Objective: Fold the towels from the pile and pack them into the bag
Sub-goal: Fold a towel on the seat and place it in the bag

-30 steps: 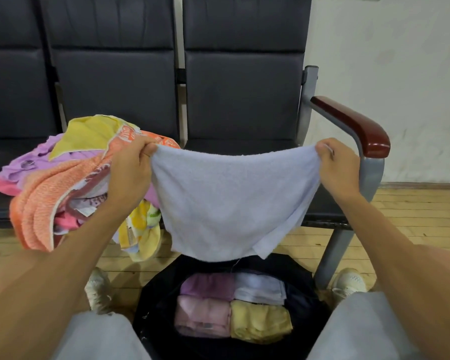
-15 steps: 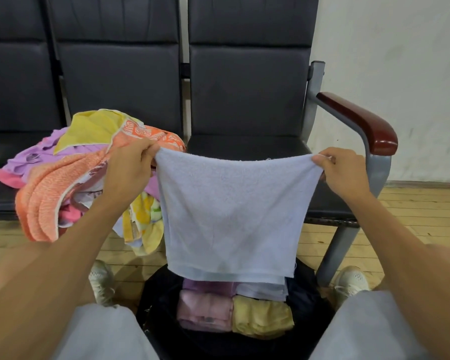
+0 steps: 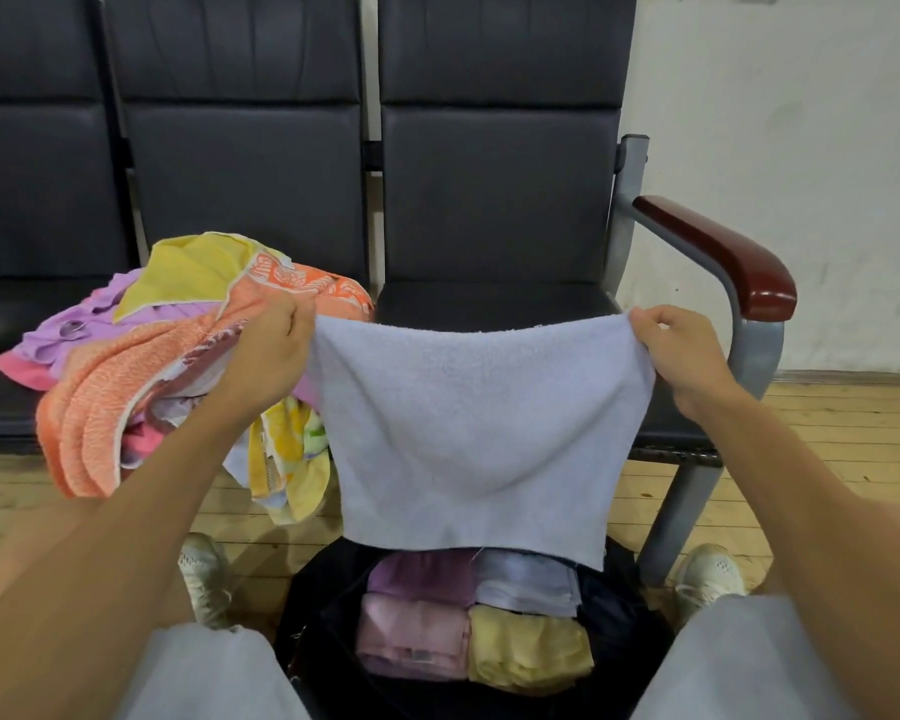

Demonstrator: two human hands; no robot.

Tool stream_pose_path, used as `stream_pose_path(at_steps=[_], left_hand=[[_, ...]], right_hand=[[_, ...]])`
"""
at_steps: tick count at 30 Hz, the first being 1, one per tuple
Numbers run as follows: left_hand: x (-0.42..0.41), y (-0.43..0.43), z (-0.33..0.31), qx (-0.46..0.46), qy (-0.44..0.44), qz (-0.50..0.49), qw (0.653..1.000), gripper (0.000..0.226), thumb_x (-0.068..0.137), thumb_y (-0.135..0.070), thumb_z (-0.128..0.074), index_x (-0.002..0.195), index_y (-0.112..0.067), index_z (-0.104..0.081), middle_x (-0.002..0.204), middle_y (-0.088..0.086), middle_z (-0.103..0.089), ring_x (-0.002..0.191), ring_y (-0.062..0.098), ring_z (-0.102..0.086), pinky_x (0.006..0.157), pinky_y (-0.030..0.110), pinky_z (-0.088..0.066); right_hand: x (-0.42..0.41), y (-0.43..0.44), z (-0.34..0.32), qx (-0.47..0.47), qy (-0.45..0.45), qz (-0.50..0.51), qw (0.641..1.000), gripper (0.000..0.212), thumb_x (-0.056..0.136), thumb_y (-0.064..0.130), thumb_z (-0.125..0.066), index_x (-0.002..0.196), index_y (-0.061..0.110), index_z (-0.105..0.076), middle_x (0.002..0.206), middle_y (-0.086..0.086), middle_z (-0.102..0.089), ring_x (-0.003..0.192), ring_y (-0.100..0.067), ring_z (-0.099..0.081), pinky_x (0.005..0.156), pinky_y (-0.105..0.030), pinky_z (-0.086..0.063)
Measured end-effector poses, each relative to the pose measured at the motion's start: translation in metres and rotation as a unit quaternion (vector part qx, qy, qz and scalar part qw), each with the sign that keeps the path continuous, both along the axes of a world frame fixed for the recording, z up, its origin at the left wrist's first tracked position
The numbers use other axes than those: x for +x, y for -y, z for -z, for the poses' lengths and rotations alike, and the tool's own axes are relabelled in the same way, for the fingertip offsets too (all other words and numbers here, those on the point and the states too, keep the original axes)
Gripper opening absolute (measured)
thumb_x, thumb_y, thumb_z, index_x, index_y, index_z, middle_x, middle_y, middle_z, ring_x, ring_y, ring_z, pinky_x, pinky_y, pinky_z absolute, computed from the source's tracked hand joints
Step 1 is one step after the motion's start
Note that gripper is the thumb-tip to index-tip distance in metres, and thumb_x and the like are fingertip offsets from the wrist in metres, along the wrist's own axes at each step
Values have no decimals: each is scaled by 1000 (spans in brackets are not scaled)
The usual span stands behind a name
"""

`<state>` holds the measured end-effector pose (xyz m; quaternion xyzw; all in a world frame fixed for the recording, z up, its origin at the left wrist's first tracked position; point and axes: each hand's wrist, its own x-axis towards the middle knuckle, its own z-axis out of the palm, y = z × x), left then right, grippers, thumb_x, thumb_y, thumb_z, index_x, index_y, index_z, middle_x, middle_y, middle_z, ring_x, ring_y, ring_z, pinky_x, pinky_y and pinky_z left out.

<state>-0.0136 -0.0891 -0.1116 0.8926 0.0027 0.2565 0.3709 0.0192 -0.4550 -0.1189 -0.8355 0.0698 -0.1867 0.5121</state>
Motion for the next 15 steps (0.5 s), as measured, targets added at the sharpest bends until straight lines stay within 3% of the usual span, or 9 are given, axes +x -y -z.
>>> stream_pose_path(at_steps=[3, 6, 11, 15], left_hand=[[4, -10, 5, -41, -46, 12, 998, 43, 104, -33, -35, 83, 1, -51, 80, 12, -46, 75, 20, -43, 64, 33, -35], [5, -12, 6, -153, -73, 37, 985, 34, 102, -37, -41, 92, -11, -60, 90, 5, -51, 83, 20, -48, 77, 37, -42], [6, -2, 1, -378, -121, 21, 918, 27, 97, -26, -55, 113, -6, -64, 110, 7, -66, 101, 26, -62, 93, 46, -51], [9, -6, 1, -409, -121, -6, 905, 19, 92, -13, -62, 109, -5, -69, 114, 9, -68, 110, 26, -62, 94, 38, -53]], right_hand=[[1, -1, -1, 47, -4, -9, 999, 23, 100, 34, -51, 97, 15, -64, 100, -1, -61, 98, -21, -57, 91, -36, -49], [0, -2, -4, 111, 12, 1, 994, 17, 97, 33, -58, 89, 19, -65, 99, -2, -63, 98, -21, -60, 90, -34, -53], [0, -2, -4, 154, 14, 10, 988, 10, 88, 23, -71, 93, 14, -69, 105, -3, -64, 104, -23, -60, 95, -38, -53], [-2, -2, -5, 159, -3, 3, 987, 15, 93, 14, -64, 104, 23, -68, 123, -3, -60, 113, -24, -55, 99, -36, -51]])
